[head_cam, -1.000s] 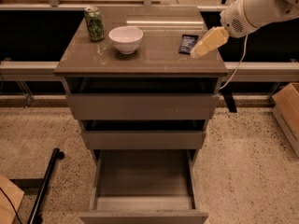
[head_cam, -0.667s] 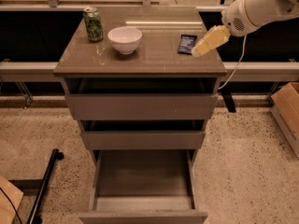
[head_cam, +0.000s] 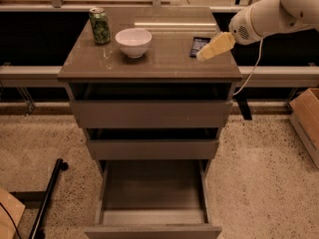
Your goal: Place rxbar blueberry into bottom drawer
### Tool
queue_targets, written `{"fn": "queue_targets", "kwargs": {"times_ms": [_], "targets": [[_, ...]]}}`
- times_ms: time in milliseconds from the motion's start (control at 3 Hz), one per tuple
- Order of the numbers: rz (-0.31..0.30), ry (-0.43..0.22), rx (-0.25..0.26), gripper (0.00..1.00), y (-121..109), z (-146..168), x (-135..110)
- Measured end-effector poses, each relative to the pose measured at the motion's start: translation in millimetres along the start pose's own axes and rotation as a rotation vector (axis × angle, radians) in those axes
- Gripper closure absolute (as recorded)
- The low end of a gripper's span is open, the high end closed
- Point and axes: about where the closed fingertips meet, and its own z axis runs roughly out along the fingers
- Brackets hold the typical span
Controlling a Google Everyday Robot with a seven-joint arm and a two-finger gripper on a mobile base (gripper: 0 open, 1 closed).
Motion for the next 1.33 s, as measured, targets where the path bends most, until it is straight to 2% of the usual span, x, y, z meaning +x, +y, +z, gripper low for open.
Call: {"fn": "queue_targets", "kwargs": {"times_ms": [333,667,1000,1333], "targets": [[0.059,-0.06,0.029,0.0,-26,16,4],[0.135,-0.121,0.036,0.0,-55,41,7],[0.17,-0.156,0.031,0.0,-74,63,4],[0.169,-0.154,0.028,0.0,-73,65,4]]}}
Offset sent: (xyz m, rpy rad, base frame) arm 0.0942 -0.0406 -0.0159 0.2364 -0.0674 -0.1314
